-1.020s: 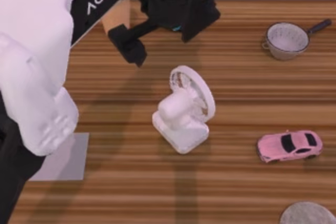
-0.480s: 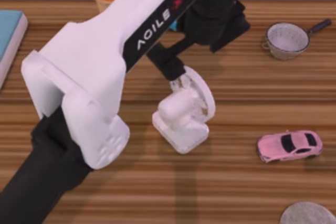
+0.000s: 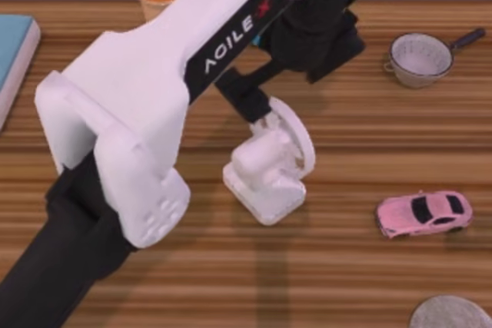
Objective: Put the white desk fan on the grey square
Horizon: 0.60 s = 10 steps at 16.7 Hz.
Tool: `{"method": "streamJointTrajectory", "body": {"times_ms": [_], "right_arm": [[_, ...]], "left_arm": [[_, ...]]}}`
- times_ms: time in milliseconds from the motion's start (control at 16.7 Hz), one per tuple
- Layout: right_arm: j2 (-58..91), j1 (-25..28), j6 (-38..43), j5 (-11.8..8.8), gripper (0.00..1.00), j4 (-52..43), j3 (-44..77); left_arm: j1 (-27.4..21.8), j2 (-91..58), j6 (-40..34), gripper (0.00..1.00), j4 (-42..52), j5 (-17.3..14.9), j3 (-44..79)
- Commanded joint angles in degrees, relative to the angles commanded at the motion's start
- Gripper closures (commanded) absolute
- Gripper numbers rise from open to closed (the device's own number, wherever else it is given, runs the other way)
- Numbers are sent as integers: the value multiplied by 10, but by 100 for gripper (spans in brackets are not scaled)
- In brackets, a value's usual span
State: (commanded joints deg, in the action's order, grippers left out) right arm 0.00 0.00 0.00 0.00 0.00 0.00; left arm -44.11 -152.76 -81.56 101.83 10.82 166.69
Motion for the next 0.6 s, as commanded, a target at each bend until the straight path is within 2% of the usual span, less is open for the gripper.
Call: {"method": "streamJointTrajectory", "body": {"times_ms": [600], "right_arm": [[0,0,0,0,0,0,0]], "left_arm": [[6,73,6,0,-125,1,-200]]}}
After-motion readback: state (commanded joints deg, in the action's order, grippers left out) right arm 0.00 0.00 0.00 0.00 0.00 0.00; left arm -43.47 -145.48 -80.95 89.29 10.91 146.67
